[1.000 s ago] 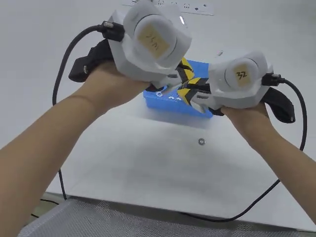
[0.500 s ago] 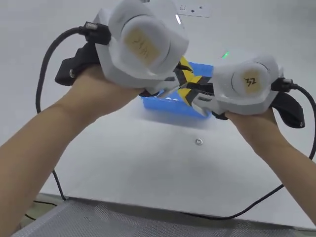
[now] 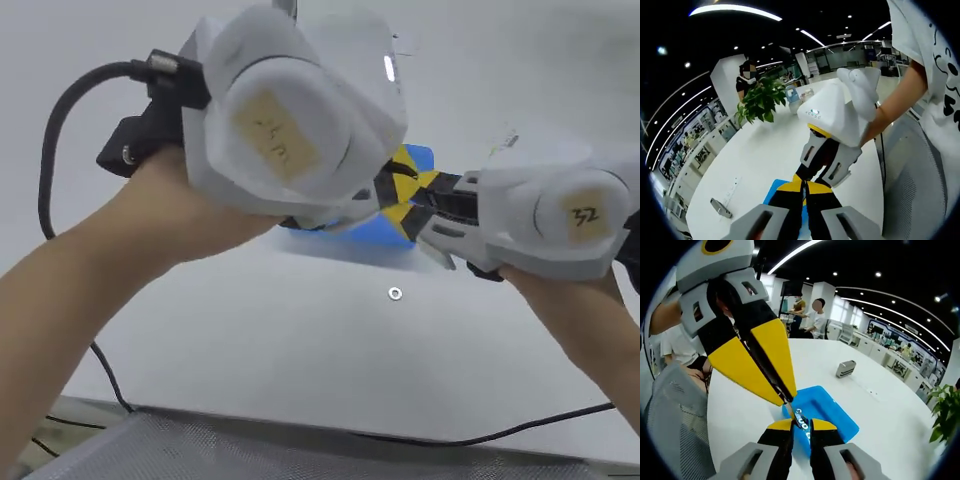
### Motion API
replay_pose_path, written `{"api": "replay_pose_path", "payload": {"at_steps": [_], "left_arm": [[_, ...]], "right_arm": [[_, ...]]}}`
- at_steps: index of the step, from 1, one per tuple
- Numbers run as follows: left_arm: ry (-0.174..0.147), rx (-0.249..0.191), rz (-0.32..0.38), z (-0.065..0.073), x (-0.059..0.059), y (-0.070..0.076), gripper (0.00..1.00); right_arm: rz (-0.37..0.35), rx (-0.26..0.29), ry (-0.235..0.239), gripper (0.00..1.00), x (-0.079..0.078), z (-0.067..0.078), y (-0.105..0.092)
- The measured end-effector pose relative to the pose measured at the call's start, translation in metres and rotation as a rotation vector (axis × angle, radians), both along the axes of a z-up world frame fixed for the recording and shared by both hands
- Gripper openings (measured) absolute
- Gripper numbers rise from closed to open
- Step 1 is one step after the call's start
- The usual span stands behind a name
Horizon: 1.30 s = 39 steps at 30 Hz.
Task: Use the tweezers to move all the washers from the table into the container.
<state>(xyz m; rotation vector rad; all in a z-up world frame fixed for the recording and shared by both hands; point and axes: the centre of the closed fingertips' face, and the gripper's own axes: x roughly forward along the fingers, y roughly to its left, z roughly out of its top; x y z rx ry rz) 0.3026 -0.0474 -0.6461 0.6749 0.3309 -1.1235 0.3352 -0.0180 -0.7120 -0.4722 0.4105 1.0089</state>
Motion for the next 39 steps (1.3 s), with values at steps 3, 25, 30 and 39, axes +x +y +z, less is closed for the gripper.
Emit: {"api": "replay_pose_path", "payload": {"at_steps": [3, 25, 30, 39], "left_arm": [[-0.011, 0.034, -0.054, -0.004, -0.007, -0.007, 0.00], [0.153, -0.034, 0.021, -0.049, -0.015, -0.010, 0.00], [0.183, -0.072, 0.062, -0.057, -0.011, -0.007, 0.00], [0.200, -0.062, 0.076, -0.067, -0.010, -0.007, 0.00]], "right_arm": [[-0.018, 0.014, 0.038, 0.10, -0.006, -0.004, -0.007], [-0.014, -0.048, 0.130, 0.06, -0.032, -0.053, -0.021], [-0.010, -0.059, 0.145, 0.06, -0.031, -0.062, -0.020], [0.000, -0.074, 0.168, 0.06, -0.030, -0.073, -0.019]]}}
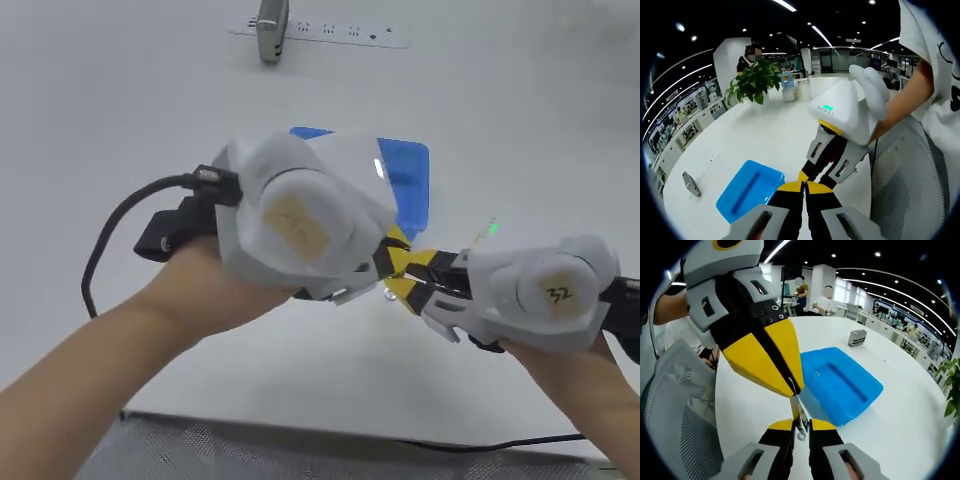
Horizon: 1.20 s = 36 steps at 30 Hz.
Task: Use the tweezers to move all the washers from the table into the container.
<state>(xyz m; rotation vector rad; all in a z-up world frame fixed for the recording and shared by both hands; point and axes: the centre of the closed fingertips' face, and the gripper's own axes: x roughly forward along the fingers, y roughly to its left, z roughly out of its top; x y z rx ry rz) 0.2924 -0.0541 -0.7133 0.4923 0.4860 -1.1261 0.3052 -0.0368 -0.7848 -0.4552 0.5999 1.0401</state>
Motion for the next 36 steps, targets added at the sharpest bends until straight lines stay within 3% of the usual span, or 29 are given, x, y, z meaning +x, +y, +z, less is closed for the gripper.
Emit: {"api": "replay_pose_path", "payload": {"at_steps": [5, 9, 20, 26, 36], "left_arm": [[0.011, 0.005, 0.004, -0.007, 0.000, 0.002, 0.00], [0.030, -0.016, 0.026, -0.006, 0.004, 0.004, 0.00], [0.042, -0.008, 0.002, -0.005, 0.000, -0.001, 0.00], [0.005, 0.004, -0.016, 0.008, 0.000, -0.003, 0.00], [-0.057, 0.010, -0.008, 0.044, 0.009, 0.004, 0.00]], "right_arm": [[0.006, -0.014, 0.008, 0.07, 0.000, -0.007, 0.001], [0.000, -0.003, 0.008, 0.06, 0.001, -0.006, 0.001], [0.026, -0.036, -0.004, 0.05, 0.000, -0.006, -0.001], [0.034, -0.039, -0.031, 0.05, 0.003, 0.008, -0.002], [0.038, -0.016, -0.108, 0.05, 0.014, 0.044, 0.009]]}}
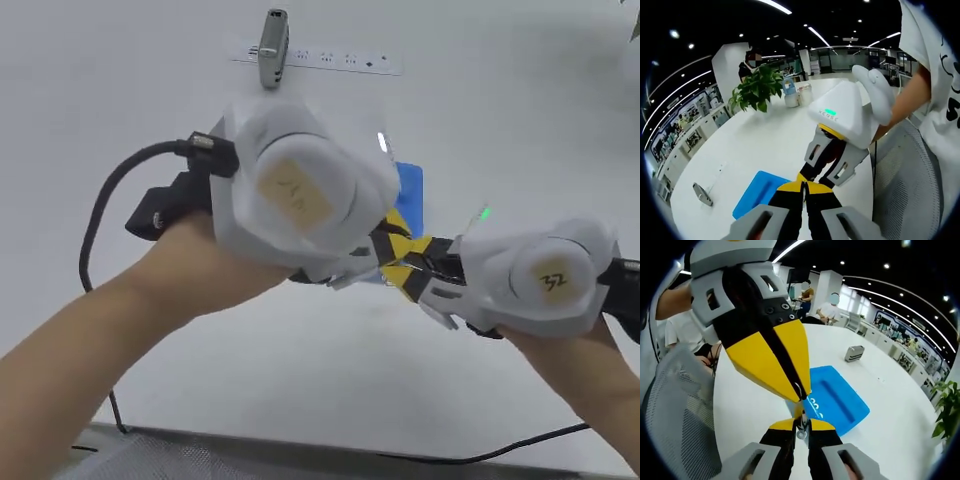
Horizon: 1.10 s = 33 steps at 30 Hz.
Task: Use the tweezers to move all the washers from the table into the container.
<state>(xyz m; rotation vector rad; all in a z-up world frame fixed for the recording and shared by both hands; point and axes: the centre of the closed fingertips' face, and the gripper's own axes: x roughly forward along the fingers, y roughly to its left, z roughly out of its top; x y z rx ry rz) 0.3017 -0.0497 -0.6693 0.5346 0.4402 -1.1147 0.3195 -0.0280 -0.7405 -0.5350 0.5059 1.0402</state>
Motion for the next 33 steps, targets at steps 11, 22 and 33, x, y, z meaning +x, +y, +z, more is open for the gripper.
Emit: {"api": "replay_pose_path", "payload": {"at_steps": [11, 22, 33], "left_arm": [[-0.079, -0.036, 0.039, 0.020, 0.026, 0.002, 0.00], [-0.114, -0.034, 0.091, 0.011, 0.056, 0.007, 0.00], [-0.096, 0.017, 0.126, -0.027, 0.076, 0.009, 0.00]], "right_arm": [[-0.015, 0.037, -0.050, 0.04, 0.027, 0.024, 0.007], [-0.029, 0.005, -0.100, 0.04, 0.059, 0.015, 0.012], [-0.038, -0.031, -0.034, 0.04, 0.077, -0.024, 0.016]]}}
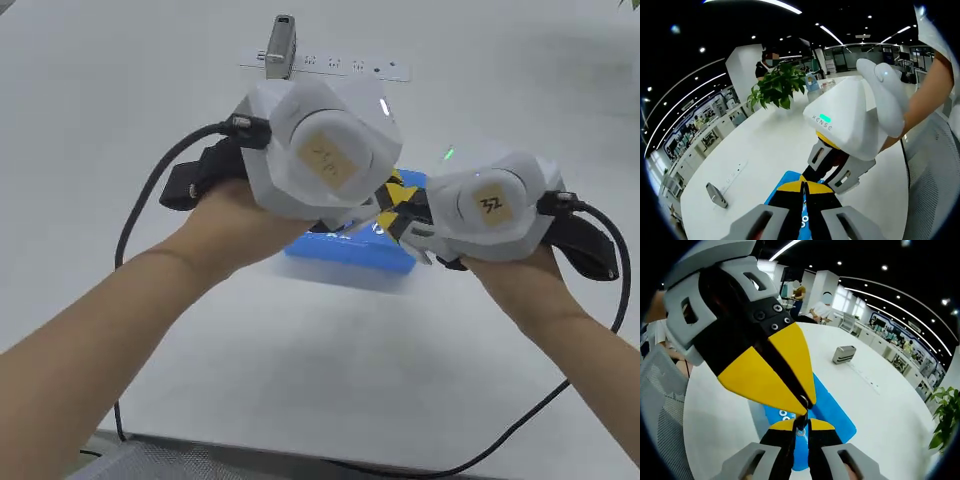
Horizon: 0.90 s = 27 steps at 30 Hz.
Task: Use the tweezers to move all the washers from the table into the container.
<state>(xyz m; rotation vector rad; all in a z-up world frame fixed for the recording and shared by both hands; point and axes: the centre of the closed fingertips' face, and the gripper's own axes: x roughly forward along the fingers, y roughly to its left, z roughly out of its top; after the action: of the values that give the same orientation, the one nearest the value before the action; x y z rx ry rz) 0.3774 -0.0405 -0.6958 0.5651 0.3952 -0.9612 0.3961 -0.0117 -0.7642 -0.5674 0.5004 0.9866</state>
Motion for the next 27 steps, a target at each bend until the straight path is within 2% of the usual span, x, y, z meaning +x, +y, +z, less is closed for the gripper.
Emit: {"api": "replay_pose_path", "payload": {"at_steps": [2, 5, 11, 16, 22, 27], "left_arm": [[0.018, -0.010, 0.012, -0.005, 0.005, 0.001, 0.00], [0.025, -0.014, 0.020, -0.009, 0.011, 0.001, 0.00], [0.046, -0.015, 0.022, -0.016, 0.016, 0.002, 0.00], [0.060, -0.009, 0.022, -0.022, 0.015, 0.002, 0.00], [0.066, -0.020, 0.032, -0.020, 0.015, 0.003, 0.00], [0.066, -0.010, 0.028, -0.017, 0.008, 0.004, 0.00]], "right_arm": [[0.000, -0.011, 0.007, 0.04, 0.003, -0.004, 0.000], [-0.007, -0.014, 0.015, 0.04, 0.007, -0.008, -0.001], [-0.016, -0.026, 0.042, 0.04, 0.008, -0.015, -0.002], [-0.014, -0.045, 0.058, 0.05, 0.007, -0.021, -0.002], [-0.016, -0.035, 0.066, 0.05, 0.008, -0.020, -0.002], [-0.016, -0.034, 0.063, 0.06, 0.004, -0.017, -0.002]]}}
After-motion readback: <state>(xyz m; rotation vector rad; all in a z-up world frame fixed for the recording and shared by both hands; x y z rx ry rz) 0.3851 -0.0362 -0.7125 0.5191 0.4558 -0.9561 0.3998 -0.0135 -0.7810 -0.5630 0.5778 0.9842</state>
